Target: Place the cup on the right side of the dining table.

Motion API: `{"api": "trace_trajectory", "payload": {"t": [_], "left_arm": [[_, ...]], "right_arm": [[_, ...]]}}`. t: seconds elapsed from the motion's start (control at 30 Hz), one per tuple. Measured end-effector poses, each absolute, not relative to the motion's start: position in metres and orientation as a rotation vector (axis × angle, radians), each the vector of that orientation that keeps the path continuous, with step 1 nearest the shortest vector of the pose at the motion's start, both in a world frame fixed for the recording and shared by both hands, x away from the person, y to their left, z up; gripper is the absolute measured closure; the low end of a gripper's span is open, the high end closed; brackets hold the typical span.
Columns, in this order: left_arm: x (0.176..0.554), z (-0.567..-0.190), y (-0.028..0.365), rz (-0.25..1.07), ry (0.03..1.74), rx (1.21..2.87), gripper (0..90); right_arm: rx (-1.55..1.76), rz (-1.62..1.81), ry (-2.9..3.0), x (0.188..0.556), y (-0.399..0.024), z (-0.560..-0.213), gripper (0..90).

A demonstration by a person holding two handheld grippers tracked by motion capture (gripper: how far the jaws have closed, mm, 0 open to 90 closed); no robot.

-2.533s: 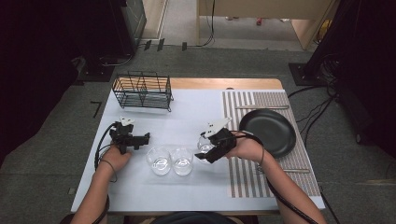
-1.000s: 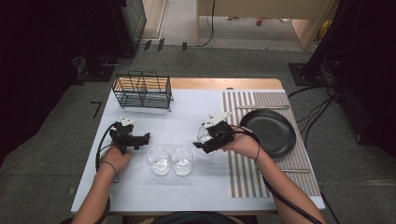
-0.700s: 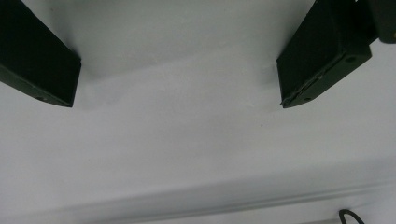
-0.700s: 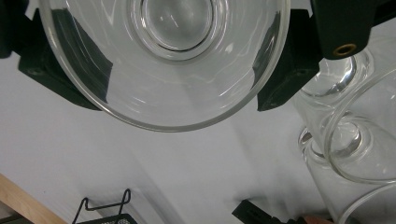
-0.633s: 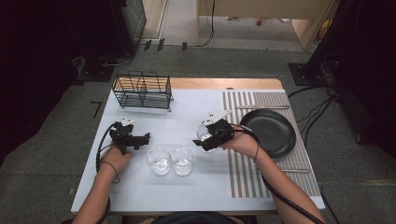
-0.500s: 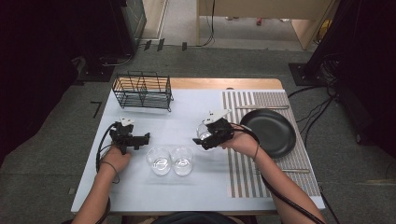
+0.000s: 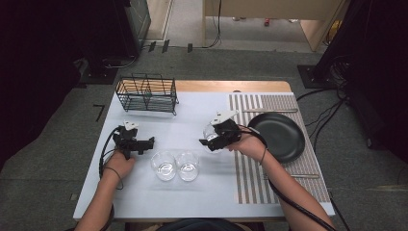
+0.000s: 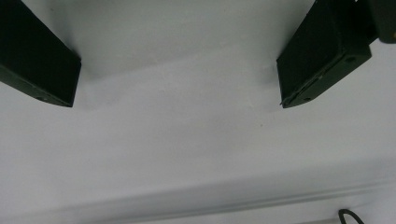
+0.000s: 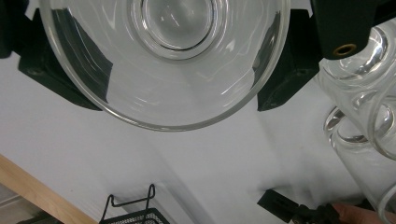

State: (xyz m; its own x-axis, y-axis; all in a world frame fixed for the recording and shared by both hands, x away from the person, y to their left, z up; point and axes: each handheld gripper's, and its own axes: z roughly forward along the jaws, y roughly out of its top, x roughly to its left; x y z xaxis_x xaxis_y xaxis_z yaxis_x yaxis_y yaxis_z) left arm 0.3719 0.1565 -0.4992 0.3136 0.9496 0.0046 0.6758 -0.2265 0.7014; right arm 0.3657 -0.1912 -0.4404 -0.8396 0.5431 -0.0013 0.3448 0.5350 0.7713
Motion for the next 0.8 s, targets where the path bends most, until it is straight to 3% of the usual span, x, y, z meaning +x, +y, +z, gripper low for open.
{"api": "trace_trajectory", "payload": {"t": [0.8], "left_arm": [[0.372,-0.4992,0.1565,0.592,1.433,1.986,0.0]], "right_arm": [[0.815,1.181,2.479,0.3759,-0.1978,-0.4446,18.4]]}}
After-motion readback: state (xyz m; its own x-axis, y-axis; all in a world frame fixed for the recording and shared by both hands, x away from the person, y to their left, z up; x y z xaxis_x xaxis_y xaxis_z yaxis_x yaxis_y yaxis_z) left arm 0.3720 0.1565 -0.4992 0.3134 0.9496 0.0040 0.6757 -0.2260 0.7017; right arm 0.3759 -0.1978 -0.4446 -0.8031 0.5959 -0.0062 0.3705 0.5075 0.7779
